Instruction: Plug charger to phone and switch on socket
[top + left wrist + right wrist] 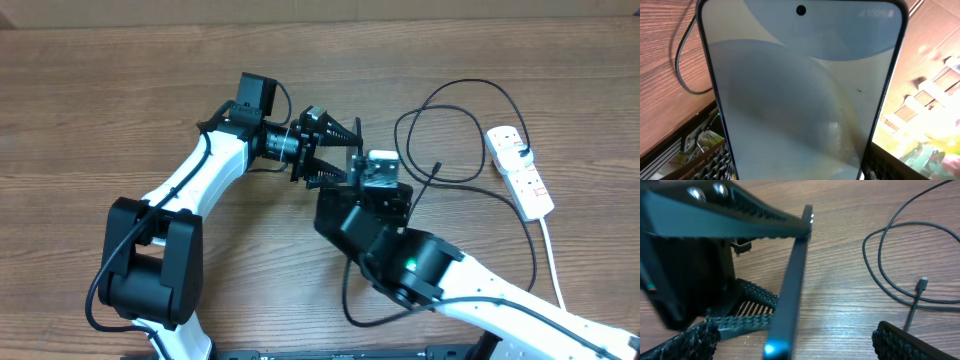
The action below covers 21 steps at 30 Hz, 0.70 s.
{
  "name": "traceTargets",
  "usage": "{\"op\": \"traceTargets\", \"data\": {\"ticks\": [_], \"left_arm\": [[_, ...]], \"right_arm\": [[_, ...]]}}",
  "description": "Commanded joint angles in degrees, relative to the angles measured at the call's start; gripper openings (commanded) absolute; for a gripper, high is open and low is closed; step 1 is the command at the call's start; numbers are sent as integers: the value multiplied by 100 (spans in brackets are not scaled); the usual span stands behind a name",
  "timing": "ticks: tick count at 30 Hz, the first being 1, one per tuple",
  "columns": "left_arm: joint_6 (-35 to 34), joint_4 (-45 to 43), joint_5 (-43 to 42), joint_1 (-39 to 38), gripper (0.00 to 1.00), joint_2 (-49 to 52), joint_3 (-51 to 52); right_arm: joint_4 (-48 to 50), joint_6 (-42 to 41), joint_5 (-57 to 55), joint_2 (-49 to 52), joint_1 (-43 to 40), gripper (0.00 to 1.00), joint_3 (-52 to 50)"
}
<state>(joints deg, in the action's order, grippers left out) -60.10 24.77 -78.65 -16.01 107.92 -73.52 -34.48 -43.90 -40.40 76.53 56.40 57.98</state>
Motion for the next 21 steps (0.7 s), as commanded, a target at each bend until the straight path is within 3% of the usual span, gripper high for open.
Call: {"op": "traceTargets", "data": {"ticks": [1, 3, 8, 21], "left_arm": [[-55, -24, -238, 28, 29, 20, -122], [-55, -24, -238, 28, 30, 20, -122], [-33, -24, -236, 28, 29, 20, -122], [-9, -22, -232, 28, 30, 20, -122]], "right_arm": [[133, -105, -249, 74, 22, 98, 136], [205, -83, -247, 72, 22, 95, 136], [452, 181, -243, 72, 22, 72, 136], [568, 389, -195, 63, 22, 26, 136]]}}
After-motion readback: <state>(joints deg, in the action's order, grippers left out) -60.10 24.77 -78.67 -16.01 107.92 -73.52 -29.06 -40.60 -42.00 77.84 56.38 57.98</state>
